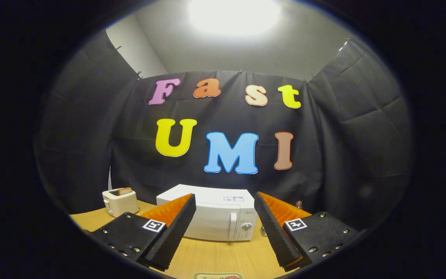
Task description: Open the microwave, put the food inside, and close the microwave door.
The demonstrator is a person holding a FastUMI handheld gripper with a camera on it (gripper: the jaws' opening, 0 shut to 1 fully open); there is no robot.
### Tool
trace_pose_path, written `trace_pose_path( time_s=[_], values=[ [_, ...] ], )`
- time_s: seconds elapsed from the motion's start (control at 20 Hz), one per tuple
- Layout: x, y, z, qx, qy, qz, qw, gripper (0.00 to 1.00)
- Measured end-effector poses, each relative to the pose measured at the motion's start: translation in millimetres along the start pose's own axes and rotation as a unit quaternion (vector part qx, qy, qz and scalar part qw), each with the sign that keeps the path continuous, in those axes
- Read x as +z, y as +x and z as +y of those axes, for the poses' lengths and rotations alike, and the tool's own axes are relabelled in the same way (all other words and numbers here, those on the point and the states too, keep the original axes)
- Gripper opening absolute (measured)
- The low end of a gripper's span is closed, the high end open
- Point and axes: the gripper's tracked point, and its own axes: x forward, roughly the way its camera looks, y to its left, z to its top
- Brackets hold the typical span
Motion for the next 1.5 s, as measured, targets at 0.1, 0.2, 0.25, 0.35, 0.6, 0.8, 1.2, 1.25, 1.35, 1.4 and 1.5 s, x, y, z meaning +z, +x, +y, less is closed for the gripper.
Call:
trace_pose_path(
  time_s=[0.1,0.2,0.25,0.35,0.6,0.8,1.2,1.25,1.35,1.4,1.5],
  values=[
    [-3.6,-1.8,2.5,0.001,0.001,0.001,1.000,0.97],
    [-5.6,-4.6,6.4,0.003,0.005,0.002,1.000,0.97],
    [-5.0,-6.5,7.7,0.003,0.006,0.001,1.000,0.97],
    [-3.1,-9.5,10.2,0.001,0.008,-0.003,1.000,0.96],
    [-4.7,-3.0,11.7,0.000,0.012,-0.009,1.000,0.97],
    [-11.7,21.6,1.5,-0.003,0.013,-0.008,1.000,0.96],
    [-67.9,96.5,-13.4,0.003,0.025,0.034,0.999,0.96],
    [-77.0,105.7,-14.5,0.006,0.027,0.041,0.999,0.97],
    [-94.4,124.1,-17.1,0.010,0.028,0.056,0.998,0.96],
    [-104.0,132.1,-18.2,0.011,0.027,0.063,0.998,0.96],
    [-121.2,148.6,-22.5,0.012,0.028,0.077,0.997,0.97]
  ],
)
